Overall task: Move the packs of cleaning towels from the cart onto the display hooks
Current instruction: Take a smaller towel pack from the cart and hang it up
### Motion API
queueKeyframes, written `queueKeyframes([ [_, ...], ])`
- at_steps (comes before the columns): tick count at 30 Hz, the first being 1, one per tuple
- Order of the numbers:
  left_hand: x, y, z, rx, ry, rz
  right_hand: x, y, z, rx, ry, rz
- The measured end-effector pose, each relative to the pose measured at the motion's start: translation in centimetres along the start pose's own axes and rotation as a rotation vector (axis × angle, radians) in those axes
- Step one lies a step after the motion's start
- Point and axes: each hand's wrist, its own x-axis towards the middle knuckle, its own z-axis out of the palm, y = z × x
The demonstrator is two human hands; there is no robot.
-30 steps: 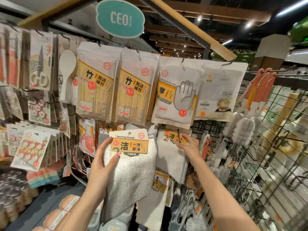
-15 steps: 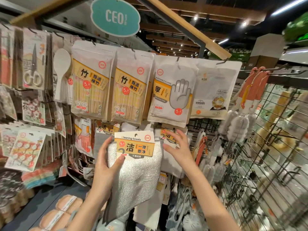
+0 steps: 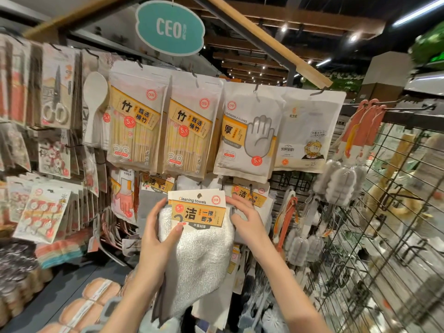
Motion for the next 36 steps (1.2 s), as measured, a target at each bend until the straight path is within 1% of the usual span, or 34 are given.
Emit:
queueKeyframes([
  [9, -0.4, 0.0, 0.6, 0.052, 0.042, 0.012, -1.6, 0.0, 0.0, -0.007, -0.003, -0.019],
  [13, -0.8, 0.0, 0.8, 0.056, 0.061, 0.007, -2.1, 0.4, -0.1, -0.034, 0.009, -0.072],
  [17, -0.9, -0.1, 1.0, 0.063, 0.075, 0.002, -2.4, 0.6, 0.0, 0.024, -0.006, -0.066],
  [21, -0.9, -0.2, 1.2, 0.081, 0.061, 0.019, -2.5, 1.2, 0.1, 0.06, 0.001, -0.056],
  [27, -0.7, -0.4, 1.1, 0.048, -0.016, 0.004, -2.0, 1.2, 0.1, 0.07, 0.15, -0.072],
  [36, -0.4, -0.7, 1.5, -0.007, -0.08, -0.017, -1.5, 1.6, -0.7, 0.074, 0.153, -0.058],
])
